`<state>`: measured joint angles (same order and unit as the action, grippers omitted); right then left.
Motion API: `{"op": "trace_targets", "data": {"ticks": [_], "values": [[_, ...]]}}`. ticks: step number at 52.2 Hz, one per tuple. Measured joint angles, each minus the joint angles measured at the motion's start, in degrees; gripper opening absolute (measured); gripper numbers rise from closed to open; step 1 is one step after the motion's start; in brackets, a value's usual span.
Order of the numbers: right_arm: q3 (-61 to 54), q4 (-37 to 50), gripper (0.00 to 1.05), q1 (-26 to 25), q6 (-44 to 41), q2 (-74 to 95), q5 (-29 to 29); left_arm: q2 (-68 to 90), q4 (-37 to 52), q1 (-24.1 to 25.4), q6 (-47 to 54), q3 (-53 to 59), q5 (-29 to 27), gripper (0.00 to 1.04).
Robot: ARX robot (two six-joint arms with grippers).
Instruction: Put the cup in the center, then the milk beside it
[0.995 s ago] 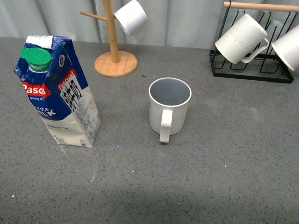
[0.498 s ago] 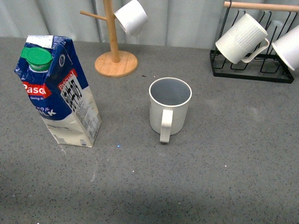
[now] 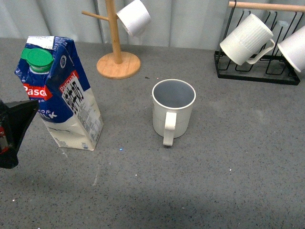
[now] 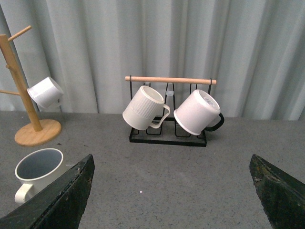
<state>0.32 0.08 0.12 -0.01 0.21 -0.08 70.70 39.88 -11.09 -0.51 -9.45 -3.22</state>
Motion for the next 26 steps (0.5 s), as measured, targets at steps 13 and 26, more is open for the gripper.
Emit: {"op": "trace_targets", "data": {"ticks": [13,26], "values": [[0.0,0.0,0.95,0.02,0.0,0.0,0.0,6.34,3.61,-1.46,-0.81,-3.15,-0.22,0.98],[0.0,0.0,0.95,0.02,0.0,0.0,0.0,10.86,5.14,-1.46,-0.31,-4.66,0.35,0.98]]}}
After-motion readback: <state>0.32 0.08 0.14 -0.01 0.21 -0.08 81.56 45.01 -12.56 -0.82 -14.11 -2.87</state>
